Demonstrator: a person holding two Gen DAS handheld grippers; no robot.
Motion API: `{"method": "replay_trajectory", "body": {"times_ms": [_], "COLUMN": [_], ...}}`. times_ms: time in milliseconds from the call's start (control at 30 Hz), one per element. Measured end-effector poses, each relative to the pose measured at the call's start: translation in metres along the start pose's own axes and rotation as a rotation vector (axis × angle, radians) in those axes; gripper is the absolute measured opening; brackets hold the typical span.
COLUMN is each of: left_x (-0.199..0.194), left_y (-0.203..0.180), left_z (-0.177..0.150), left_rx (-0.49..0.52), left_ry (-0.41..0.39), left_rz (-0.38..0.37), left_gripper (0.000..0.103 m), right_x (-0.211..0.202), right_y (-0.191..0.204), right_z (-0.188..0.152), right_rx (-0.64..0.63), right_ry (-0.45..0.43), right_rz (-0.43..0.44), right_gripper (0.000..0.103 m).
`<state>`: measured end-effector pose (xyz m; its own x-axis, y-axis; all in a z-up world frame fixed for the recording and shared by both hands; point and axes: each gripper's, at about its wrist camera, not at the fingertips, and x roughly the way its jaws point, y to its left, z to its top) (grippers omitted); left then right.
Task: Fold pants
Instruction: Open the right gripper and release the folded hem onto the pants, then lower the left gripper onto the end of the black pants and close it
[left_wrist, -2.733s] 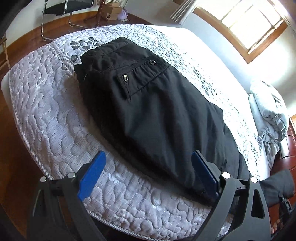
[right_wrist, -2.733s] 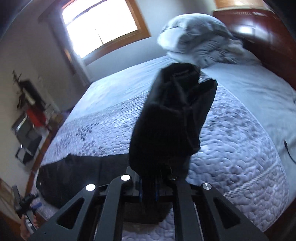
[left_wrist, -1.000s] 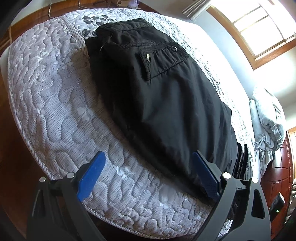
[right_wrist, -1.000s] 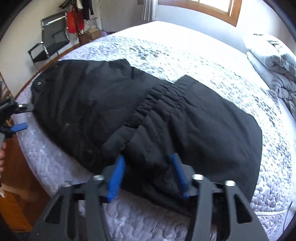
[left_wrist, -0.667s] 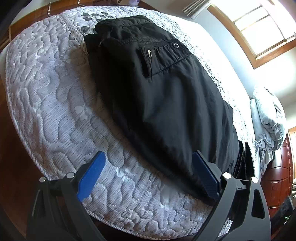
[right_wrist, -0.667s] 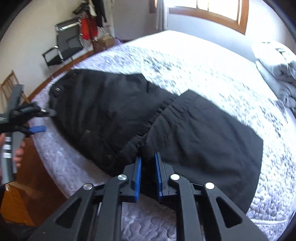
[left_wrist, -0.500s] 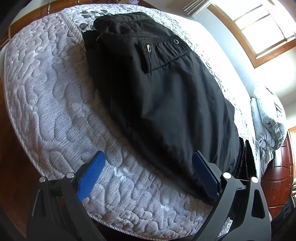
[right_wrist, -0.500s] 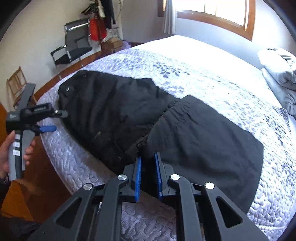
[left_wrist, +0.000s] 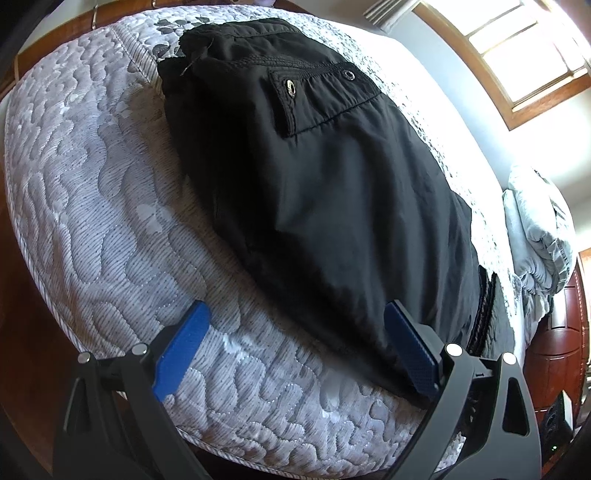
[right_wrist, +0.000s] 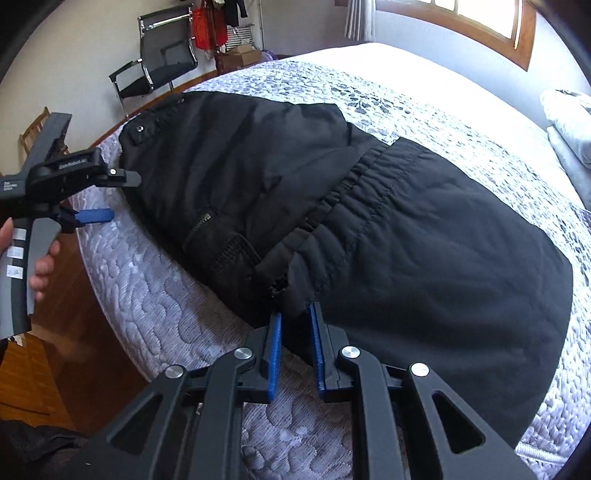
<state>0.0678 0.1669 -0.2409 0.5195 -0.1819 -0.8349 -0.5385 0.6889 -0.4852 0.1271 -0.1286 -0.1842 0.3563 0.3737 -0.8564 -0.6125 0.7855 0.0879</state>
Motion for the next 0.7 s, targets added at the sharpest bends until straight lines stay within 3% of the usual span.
{"method": "replay_trajectory", "body": {"times_ms": [33,233,400,500,567,700], "left_x": [0.000,-0.007,-0.009,-0.009,-0.005,0.005], "left_y": [0.001,0.021,0.046,0.056,0.062,0.070], "left_z": [0.001,0.009,0.024,0.035,0.044,0.059], "left_rx": [-0.008,-0.096,-0.240,-0.285,-0.315,-0.396], "left_ry": [0.003,0.026,0.018,-0.010,-0.015,0.002], "left_rz": [-0.008,-0.095,-0.195,-0.214,-0.242,-0.312], "left_gripper": [0.095,0.095,0.095,0.095,0.095,0.095], "right_x": [-0.007,-0.056,-0.080,-0.081,-0.079,-0.068], "right_y": [-0.002,-0.038,-0.097,-0.122,-0.133,-0.148], "right_z": [-0.001,-0.014,-0.035,-0.046,-0.052,-0.061], "right_rx": [0.018,0.205,0.385,0.449,0.479,0.516], "right_ry": [-0.013,-0.135,-0.180,-0.175,-0.177,-0.162], "right_rz": [0.030,0.165,0.072,0.008,-0.012,-0.024], "right_gripper": [0.035,0.039,0.041,0.044,0.049,0.049]}}
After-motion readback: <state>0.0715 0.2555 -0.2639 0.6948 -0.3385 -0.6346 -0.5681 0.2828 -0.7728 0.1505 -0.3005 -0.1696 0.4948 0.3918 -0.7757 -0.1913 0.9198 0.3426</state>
